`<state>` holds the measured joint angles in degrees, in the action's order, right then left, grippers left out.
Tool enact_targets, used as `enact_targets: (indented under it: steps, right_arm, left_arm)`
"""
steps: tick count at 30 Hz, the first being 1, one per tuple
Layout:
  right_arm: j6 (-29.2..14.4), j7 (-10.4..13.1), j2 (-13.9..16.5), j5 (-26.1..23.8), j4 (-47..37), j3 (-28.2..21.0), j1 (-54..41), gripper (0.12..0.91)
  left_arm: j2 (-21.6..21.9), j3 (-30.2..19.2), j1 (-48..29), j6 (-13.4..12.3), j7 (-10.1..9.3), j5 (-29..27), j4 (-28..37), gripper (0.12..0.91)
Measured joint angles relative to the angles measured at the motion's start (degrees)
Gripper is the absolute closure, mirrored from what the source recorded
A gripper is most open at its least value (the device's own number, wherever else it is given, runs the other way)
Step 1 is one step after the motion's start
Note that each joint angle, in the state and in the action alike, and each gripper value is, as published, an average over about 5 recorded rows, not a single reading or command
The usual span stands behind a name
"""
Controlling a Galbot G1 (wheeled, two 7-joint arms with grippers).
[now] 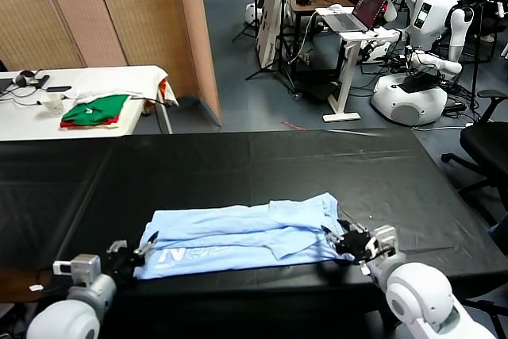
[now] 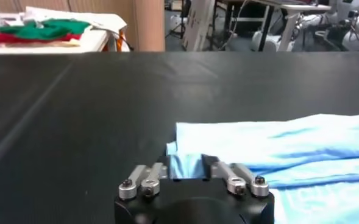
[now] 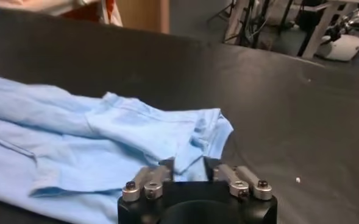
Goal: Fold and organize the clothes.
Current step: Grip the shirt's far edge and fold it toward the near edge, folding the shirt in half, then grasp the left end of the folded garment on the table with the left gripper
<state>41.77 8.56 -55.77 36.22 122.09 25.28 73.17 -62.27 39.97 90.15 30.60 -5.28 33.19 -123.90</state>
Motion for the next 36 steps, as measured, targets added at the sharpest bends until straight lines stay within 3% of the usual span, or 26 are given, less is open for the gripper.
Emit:
enact_targets:
  steps: [3, 8, 17, 20, 24, 30, 33, 36]
  right_arm:
    - [-2.21, 1.07, -1.90, -0.96, -3.06, -0.85, -2.73, 0.120]
    - [-4.96, 2.20, -5.01, -1.44, -8.85, -3.21, -7.81, 0.118]
    - [-5.25, 3.66, -8.77, -2.07, -17.34, -5.89, -13.65, 0.118]
    - [-5.33, 3.64, -9.55, -2.62, -19.11, -6.29, -14.22, 0.144]
    - [-5.41, 3.50, -10.02, -3.04, -20.35, -6.71, -14.44, 0.234]
    - [-5.45, 3.32, -10.61, -3.33, -20.95, -6.85, -14.20, 0.324]
    - [-5.64, 3.23, -10.89, -3.50, -21.38, -6.83, -14.26, 0.455]
    - [-6.06, 3.17, -11.23, -3.84, -21.77, -6.82, -14.26, 0.639]
  left_arm:
    - [-0.46, -0.44, -2.23, -0.89, -1.01, 2.07, 0.74, 0.132]
    - [-0.96, -2.32, -7.23, -1.20, -1.30, 4.28, 4.50, 0.124]
    - [-0.77, -4.69, -11.70, -0.22, -0.83, 5.82, 11.03, 0.123]
    - [-0.51, -5.08, -12.32, 0.40, -0.59, 6.07, 12.47, 0.123]
    - [-0.30, -5.45, -12.87, 0.58, -0.51, 6.09, 13.86, 0.144]
    - [-0.73, -5.66, -14.06, 0.44, -0.31, 6.27, 16.02, 0.329]
    - [-0.90, -5.70, -14.30, 0.26, 0.09, 6.36, 16.93, 0.490]
    - [-1.03, -5.81, -14.26, 0.18, 0.34, 6.36, 17.32, 0.677]
